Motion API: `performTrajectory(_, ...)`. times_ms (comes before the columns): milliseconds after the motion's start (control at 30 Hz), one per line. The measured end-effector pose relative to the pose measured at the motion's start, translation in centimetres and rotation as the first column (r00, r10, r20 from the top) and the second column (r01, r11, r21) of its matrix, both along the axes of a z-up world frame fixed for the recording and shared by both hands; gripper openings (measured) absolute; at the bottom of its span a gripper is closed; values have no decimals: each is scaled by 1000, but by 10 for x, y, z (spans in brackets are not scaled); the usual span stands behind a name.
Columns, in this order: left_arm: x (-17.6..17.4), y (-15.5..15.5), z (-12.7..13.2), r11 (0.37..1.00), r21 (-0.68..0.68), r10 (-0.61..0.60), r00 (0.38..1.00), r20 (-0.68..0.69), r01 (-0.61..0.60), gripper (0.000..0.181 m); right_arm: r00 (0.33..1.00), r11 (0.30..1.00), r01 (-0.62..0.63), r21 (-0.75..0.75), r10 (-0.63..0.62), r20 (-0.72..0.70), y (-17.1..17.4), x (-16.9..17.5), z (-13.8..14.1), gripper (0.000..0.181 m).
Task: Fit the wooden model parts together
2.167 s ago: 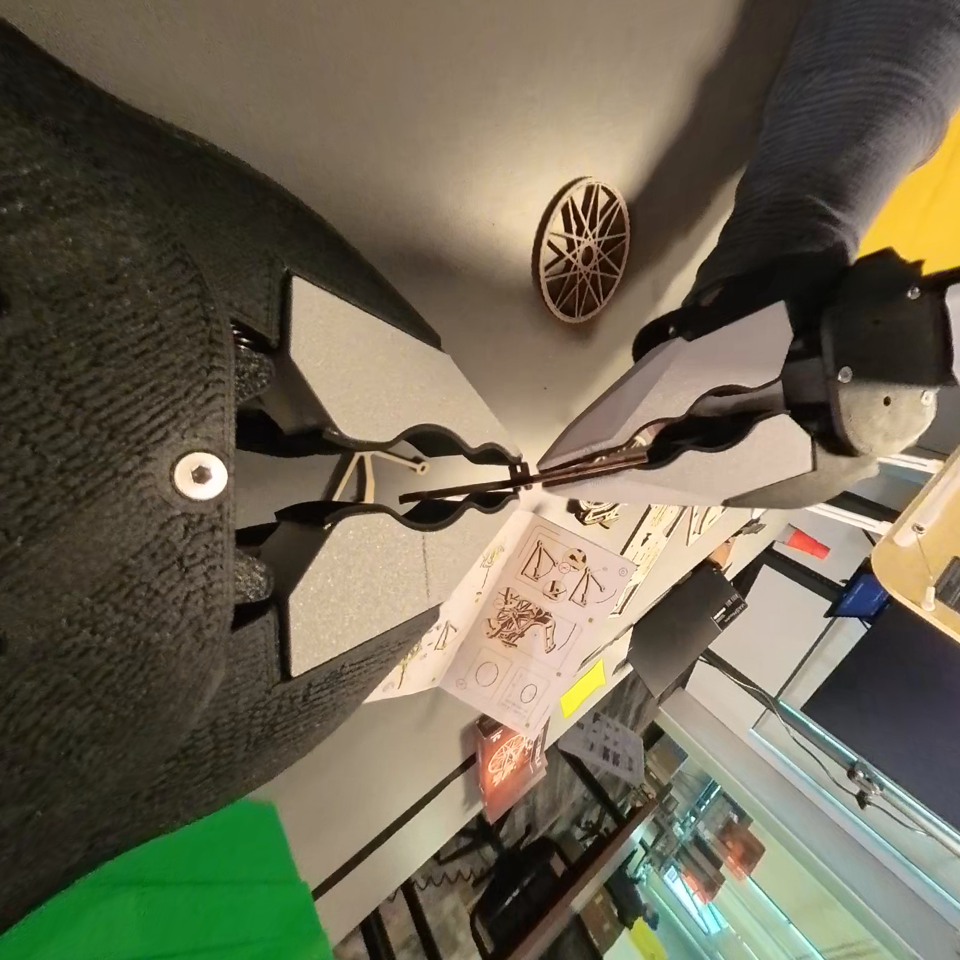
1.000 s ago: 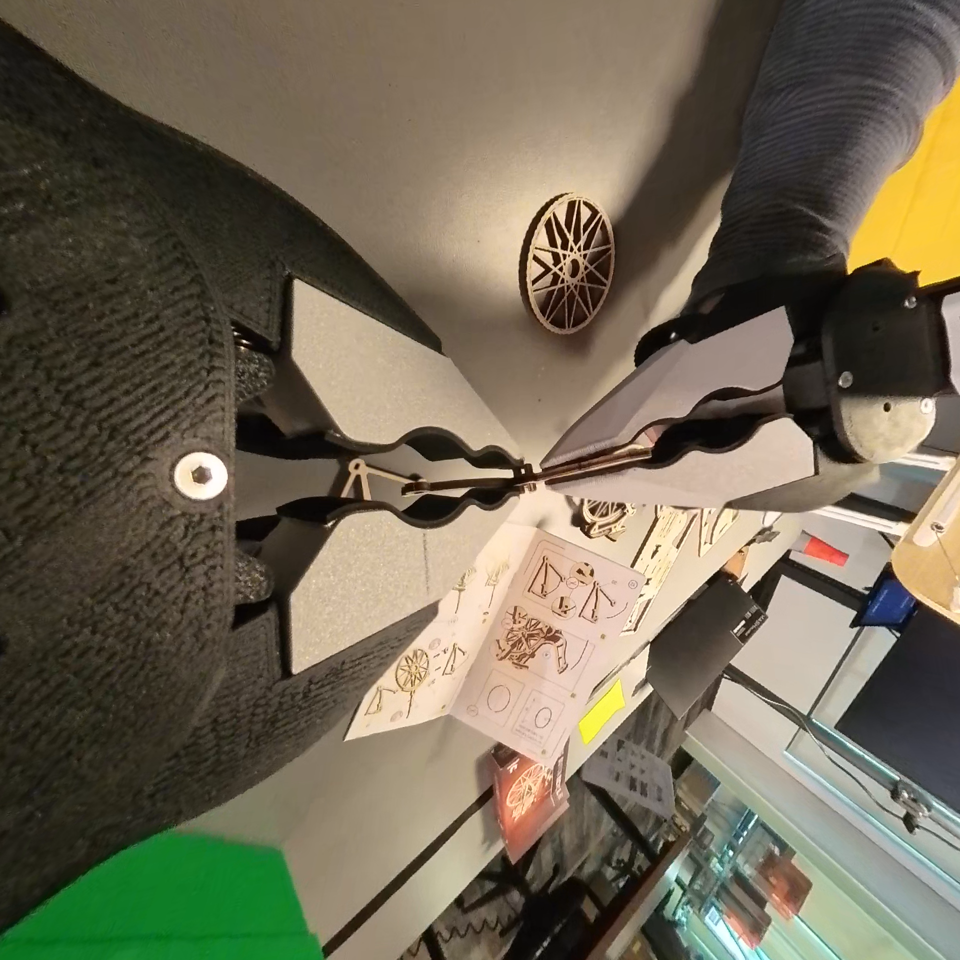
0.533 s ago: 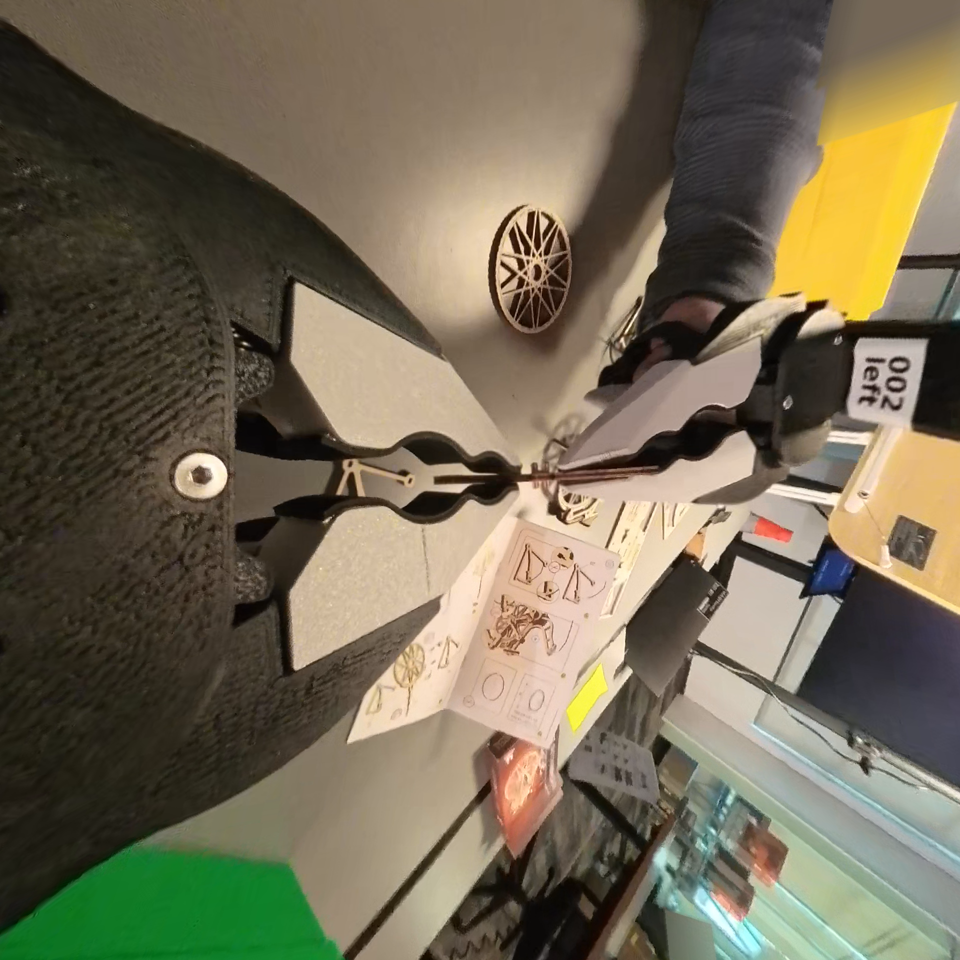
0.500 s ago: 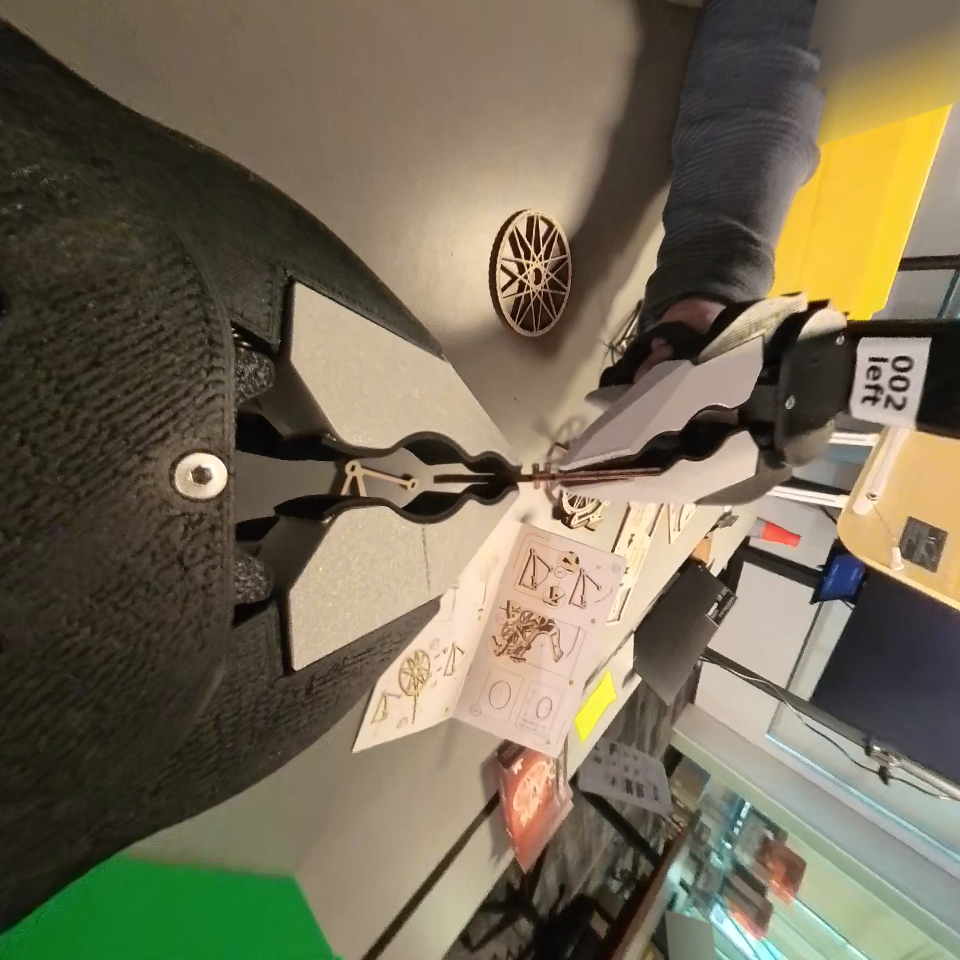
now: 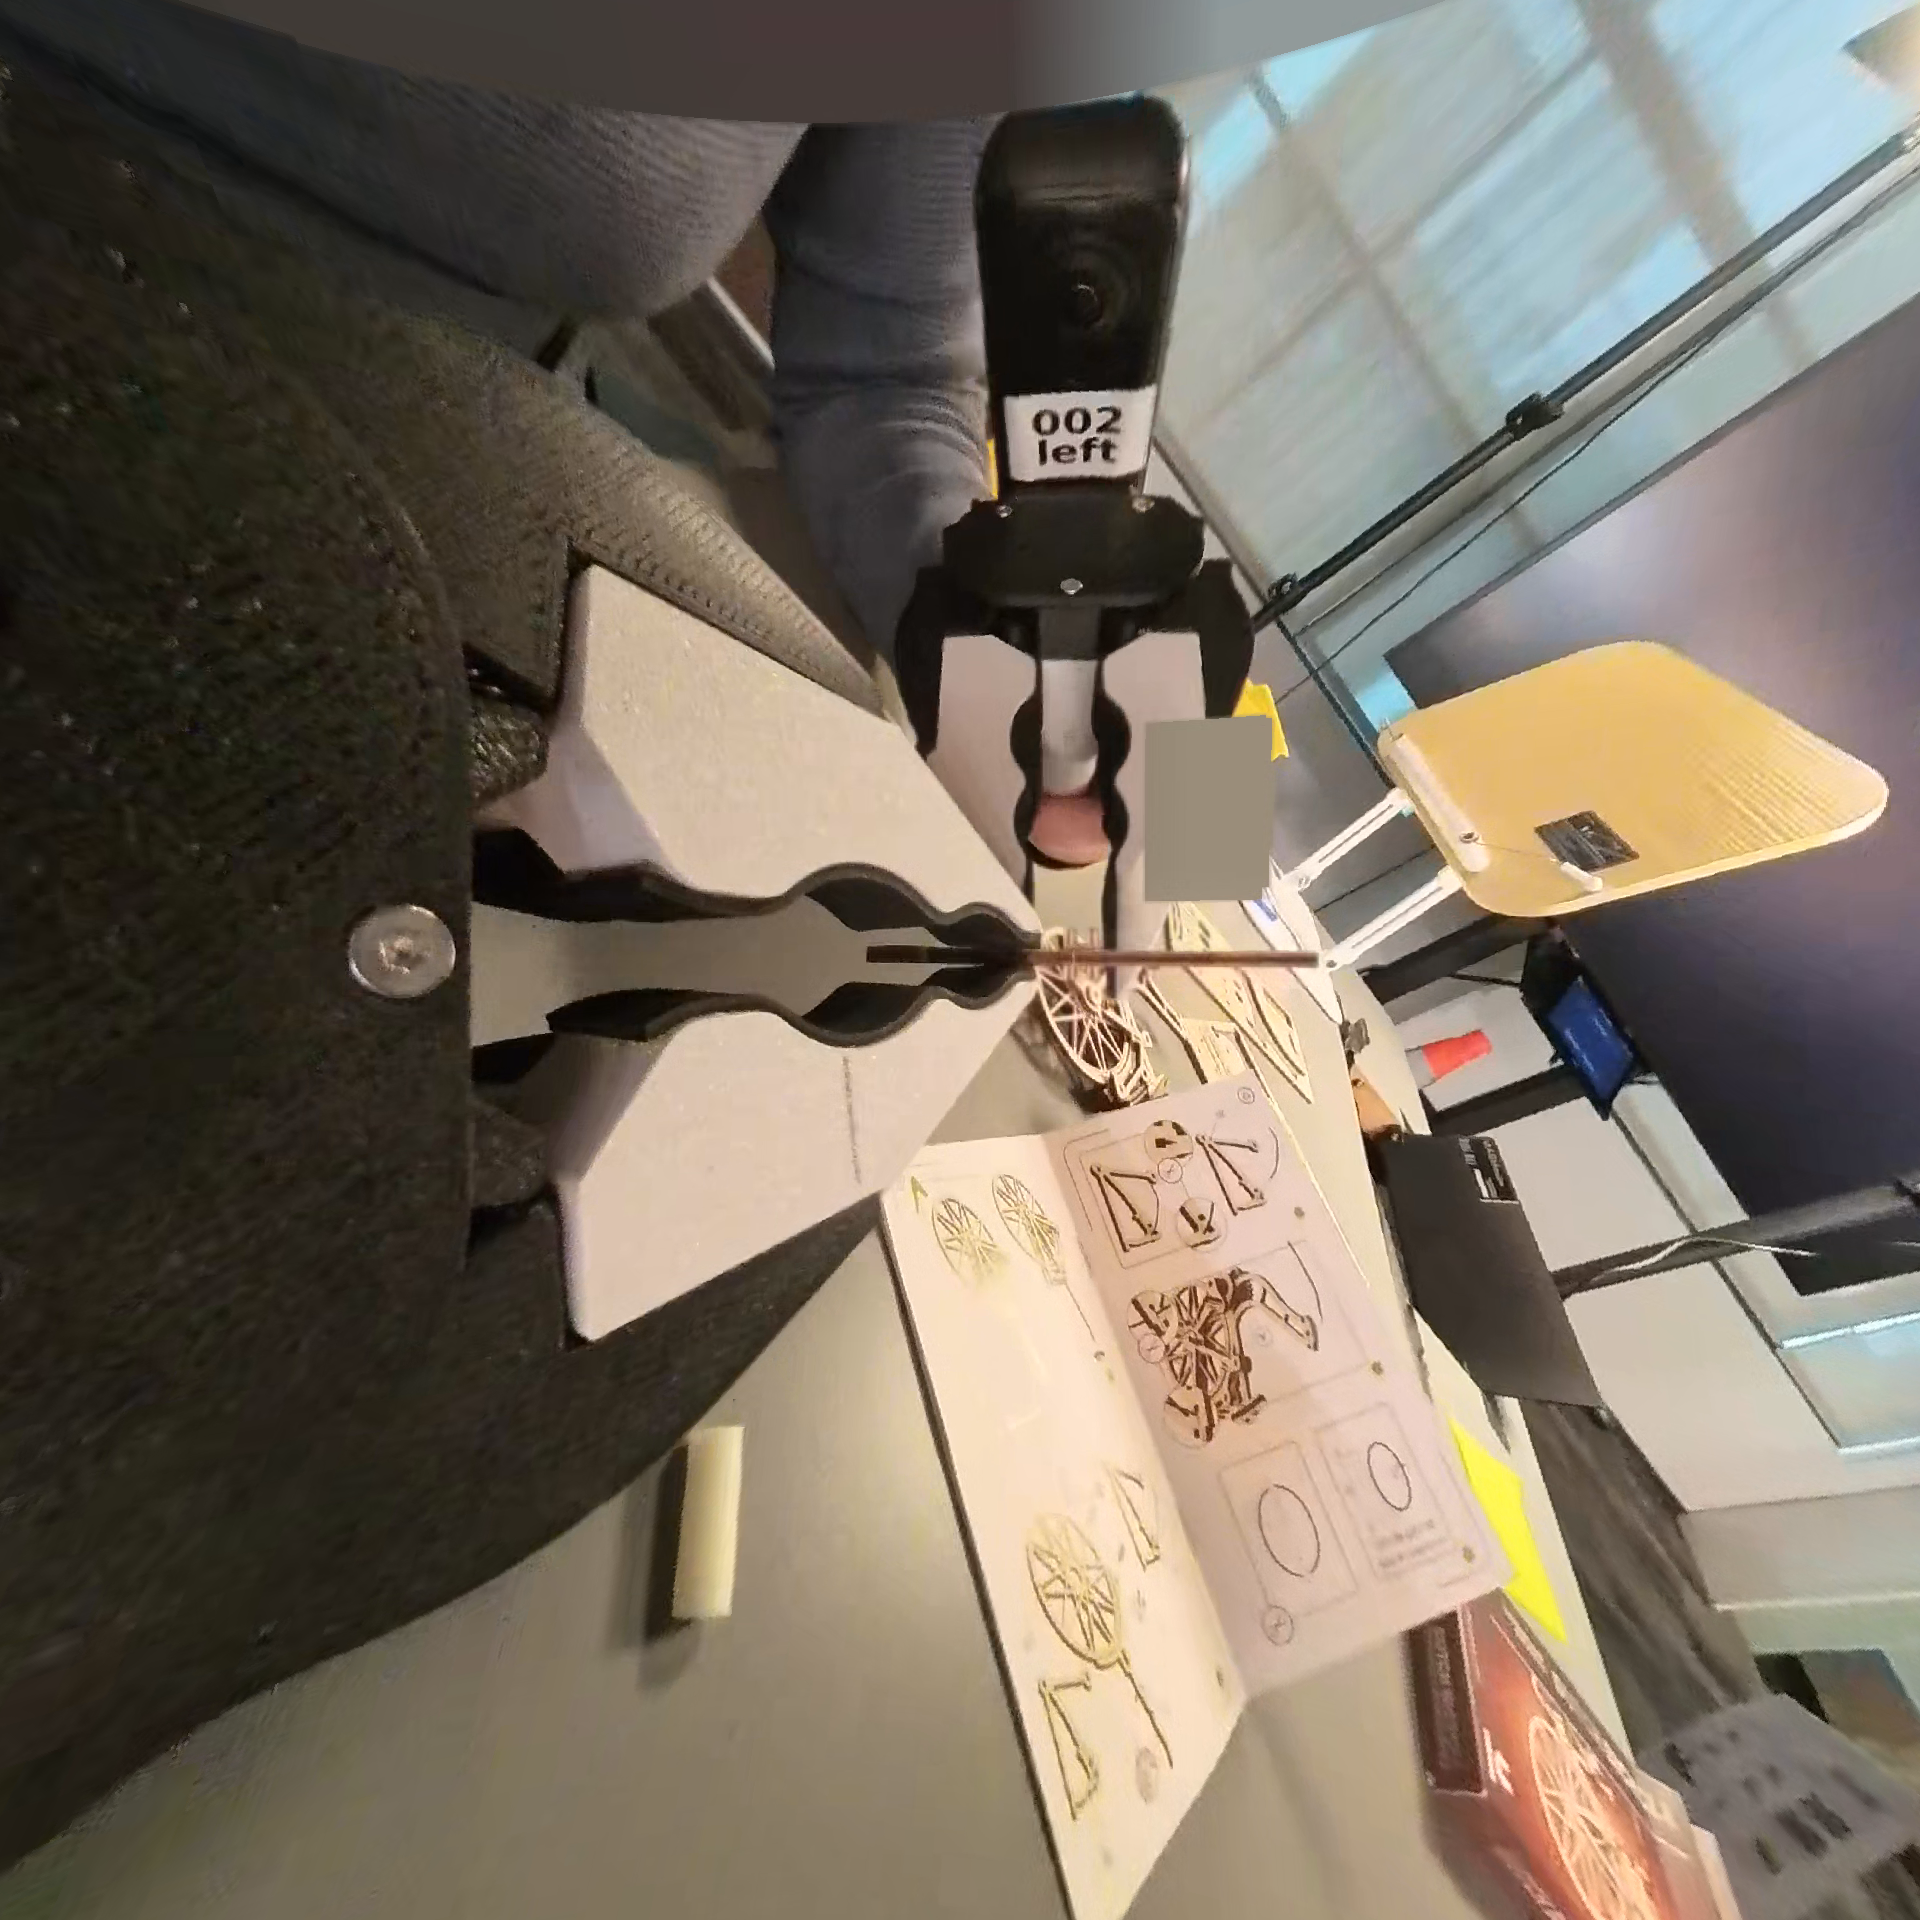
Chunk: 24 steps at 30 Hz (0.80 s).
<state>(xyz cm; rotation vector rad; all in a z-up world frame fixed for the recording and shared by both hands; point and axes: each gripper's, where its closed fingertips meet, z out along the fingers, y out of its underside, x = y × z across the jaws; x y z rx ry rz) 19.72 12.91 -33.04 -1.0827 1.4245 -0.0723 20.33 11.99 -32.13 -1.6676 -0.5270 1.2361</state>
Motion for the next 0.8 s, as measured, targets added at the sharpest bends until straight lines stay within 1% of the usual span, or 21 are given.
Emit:
performTrajectory(67,0,3,-5,999,25,30,999,-42,-29,2,1000,1000,-5,-30,5,7,1,-4,-5,0)
performTrajectory(100,-1,7,-10,998,18,54,995,-83,-52,1,999,1000,0,-31,2,49,3,-5,-11,0)
performTrajectory(133,-3,9,-16,997,-31,68,990,-121,-73,1,996,1000,-2,-20,3,88,3,-6,-15,0)
performTrajectory(167,-5,9,-17,992,-96,70,990,-121,-82,0,994,999,3,32,-7,113,4,-5,-12,10)
performTrajectory(200,-6,7,-18,982,-171,59,992,-110,-77,0,984,995,28,94,-44,175,5,0,-11,28)
performTrajectory(233,-9,5,-19,967,-246,46,993,-108,-72,0,952,986,46,159,-91,293,8,9,-18,48)
performTrajectory(267,-13,3,-21,947,-314,36,993,-114,-71,1,901,978,16,206,-103,420,6,17,-29,56)
performTrajectory(300,-15,-2,-26,919,-389,17,991,-132,-67,1,859,977,-32,213,-82,506,2,20,-39,59)
performTrajectory(333,-17,-8,-33,883,-464,-7,988,-154,-66,1,832,980,-70,187,-46,553,-2,20,-47,62)
performTrajectory(367,-18,-14,-38,854,-516,-21,985,-168,-70,1,803,984,-104,145,-3,596,-5,20,-57,62)
performTrajectory(400,-18,-17,-44,834,-546,-32,982,-185,-76,1,755,987,-115,115,12,655,-3,23,-69,61)
performTrajectory(433,-18,-21,-47,823,-563,-46,981,-187,-68,1,693,985,-136,101,22,721,-2,29,-82,61)
performTrajectory(467,-18,-22,-49,813,-577,-47,980,-192,-74,1,665,982,-159,101,30,747,-2,31,-87,62)
performTrajectory(500,-20,-22,-51,807,-584,-42,978,-204,-87,1,695,980,-171,103,45,718,-2,28,-83,61)
performTrajectory(533,-22,-21,-52,804,-587,-37,976,-214,-98,1,710,982,-165,93,52,703,-1,28,-81,61)
performTrajectory(600,-22,-22,-50,791,-605,-42,979,-199,-89,1,673,981,-179,72,69,736,-2,30,-88,55)
performTrajectory(633,-20,-26,-49,776,-627,-60,981,-184,-70,1,682,978,-199,68,88,726,-6,26,-87,47)
performTrajectory(700,-15,-33,-49,735,-676,-82,982,-170,-56,0,670,971,-230,66,109,735,-17,21,-87,45)
performTrajectory(800,-9,-45,-54,686,-725,-120,975,-186,-54,0,674,962,-264,63,138,725,-37,13,-87,46)
